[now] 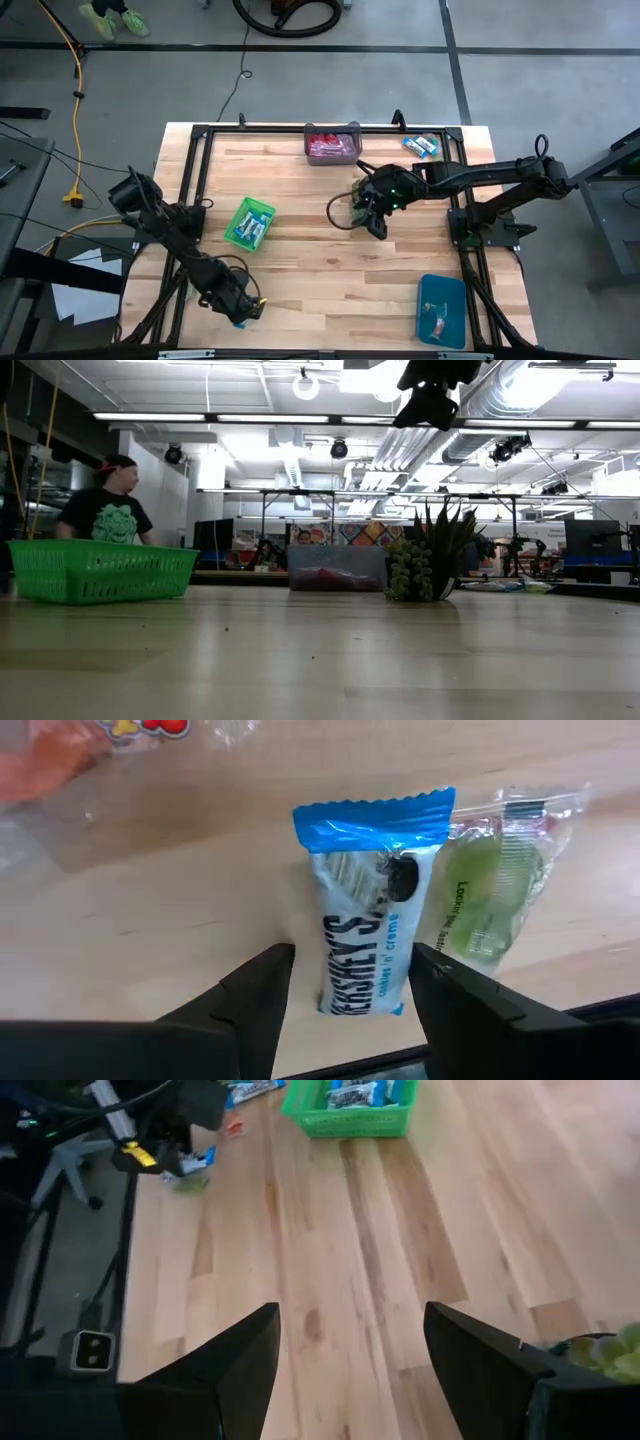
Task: Sort candy
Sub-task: Put the white candy into the green bin
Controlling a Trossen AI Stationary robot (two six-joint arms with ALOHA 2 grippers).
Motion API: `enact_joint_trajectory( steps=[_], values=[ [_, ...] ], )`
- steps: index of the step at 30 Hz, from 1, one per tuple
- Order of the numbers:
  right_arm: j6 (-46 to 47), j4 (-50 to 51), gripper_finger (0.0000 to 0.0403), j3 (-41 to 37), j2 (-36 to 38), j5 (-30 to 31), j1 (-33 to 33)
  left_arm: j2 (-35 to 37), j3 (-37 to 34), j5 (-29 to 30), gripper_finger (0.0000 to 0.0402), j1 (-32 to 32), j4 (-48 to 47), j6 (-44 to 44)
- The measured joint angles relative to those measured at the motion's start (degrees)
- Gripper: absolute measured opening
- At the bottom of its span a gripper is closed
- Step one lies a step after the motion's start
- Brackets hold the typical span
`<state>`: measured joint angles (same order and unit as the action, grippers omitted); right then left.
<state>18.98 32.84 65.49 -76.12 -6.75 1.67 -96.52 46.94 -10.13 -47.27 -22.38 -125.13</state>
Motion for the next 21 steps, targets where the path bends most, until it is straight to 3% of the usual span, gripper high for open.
enact_joint_trajectory(
  steps=[4, 13, 21],
  values=[
    [0.0, 0.2, 0.0244, 0.0, 0.0, 0.6, 0.0, 0.2, 0.0, -0.1, 0.0161, -0.1, -2.8, 2.8],
    [0.0, 0.4, 0.0244, 0.0, 0.0, 0.6, -0.1, 2.6, -0.3, 0.6, 0.0018, -0.1, -7.4, 7.8],
    [0.0, 0.4, 0.0244, 0.0, 0.0, 0.9, -0.1, 13.8, -0.5, 6.8, 0.0004, 0.0, -10.3, 12.2]
  ],
)
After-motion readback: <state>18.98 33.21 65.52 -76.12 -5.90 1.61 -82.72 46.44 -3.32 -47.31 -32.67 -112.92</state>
